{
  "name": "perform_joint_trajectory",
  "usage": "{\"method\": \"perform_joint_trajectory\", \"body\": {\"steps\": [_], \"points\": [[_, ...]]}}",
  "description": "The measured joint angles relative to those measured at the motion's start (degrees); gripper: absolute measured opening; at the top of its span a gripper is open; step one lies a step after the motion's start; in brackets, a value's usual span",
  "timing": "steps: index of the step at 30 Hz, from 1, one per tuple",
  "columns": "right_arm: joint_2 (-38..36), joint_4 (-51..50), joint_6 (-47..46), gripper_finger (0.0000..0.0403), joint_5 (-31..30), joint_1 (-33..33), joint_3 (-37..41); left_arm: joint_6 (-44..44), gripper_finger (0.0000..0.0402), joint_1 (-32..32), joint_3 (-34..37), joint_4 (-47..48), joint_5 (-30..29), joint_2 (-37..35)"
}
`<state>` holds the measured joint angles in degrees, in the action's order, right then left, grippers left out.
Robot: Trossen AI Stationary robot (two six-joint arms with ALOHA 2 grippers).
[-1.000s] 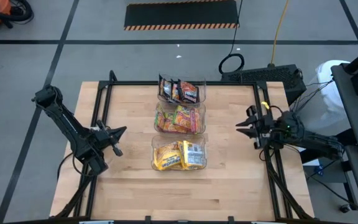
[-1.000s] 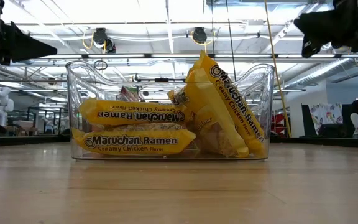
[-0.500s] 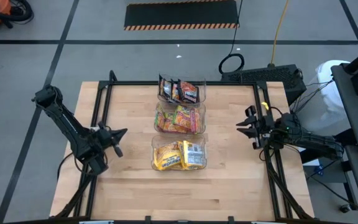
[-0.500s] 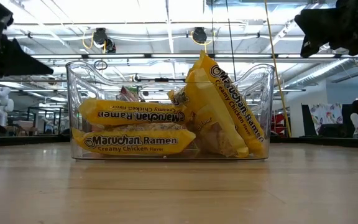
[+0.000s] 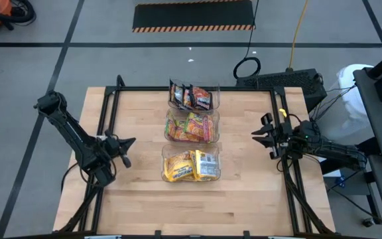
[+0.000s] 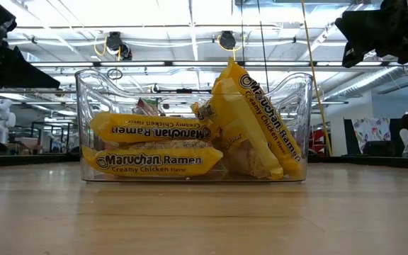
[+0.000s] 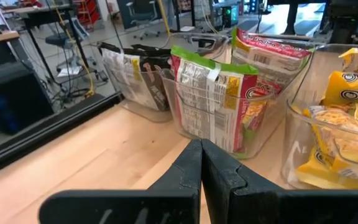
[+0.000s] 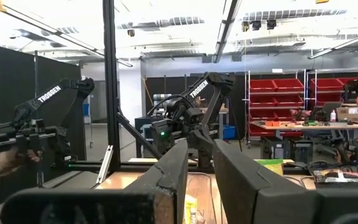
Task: Sort Maruchan noodles
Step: Return to Home Position
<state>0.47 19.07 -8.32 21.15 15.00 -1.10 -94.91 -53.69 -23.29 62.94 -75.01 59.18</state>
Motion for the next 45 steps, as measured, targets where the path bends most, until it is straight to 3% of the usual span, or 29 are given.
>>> {"method": "perform_joint_trajectory", "body": {"steps": [7,12,16,20,33,40,45], "points": [[0.0,0.0,0.0,0.0070,0.0,0.0,0.0,-3.1,0.0008,-1.1,0.0,-0.5,-1.5,0.0],[0.0,0.0,-0.4,0.0070,0.0,0.0,0.1,-3.1,0.0008,-6.6,0.0,-3.7,-7.6,0.0],[0.0,0.0,-2.5,0.0070,0.0,0.0,0.1,-4.6,0.0008,-11.8,0.0,-3.0,-7.6,0.0],[0.0,0.0,-4.8,0.0070,0.0,0.0,0.1,-7.5,0.0008,-12.7,0.0,-2.1,-7.6,0.0],[0.0,0.0,-4.7,0.0070,0.0,0.0,0.1,-9.6,0.0008,-0.3,0.0,6.4,-8.3,0.0],[0.0,-0.1,-4.5,0.0070,0.1,0.0,0.1,-16.3,0.0008,6.6,0.0,14.5,-12.6,-0.1],[0.0,0.0,-4.5,0.0070,0.1,0.0,0.1,-16.4,0.0008,10.4,0.0,17.5,-14.4,-2.9]]}}
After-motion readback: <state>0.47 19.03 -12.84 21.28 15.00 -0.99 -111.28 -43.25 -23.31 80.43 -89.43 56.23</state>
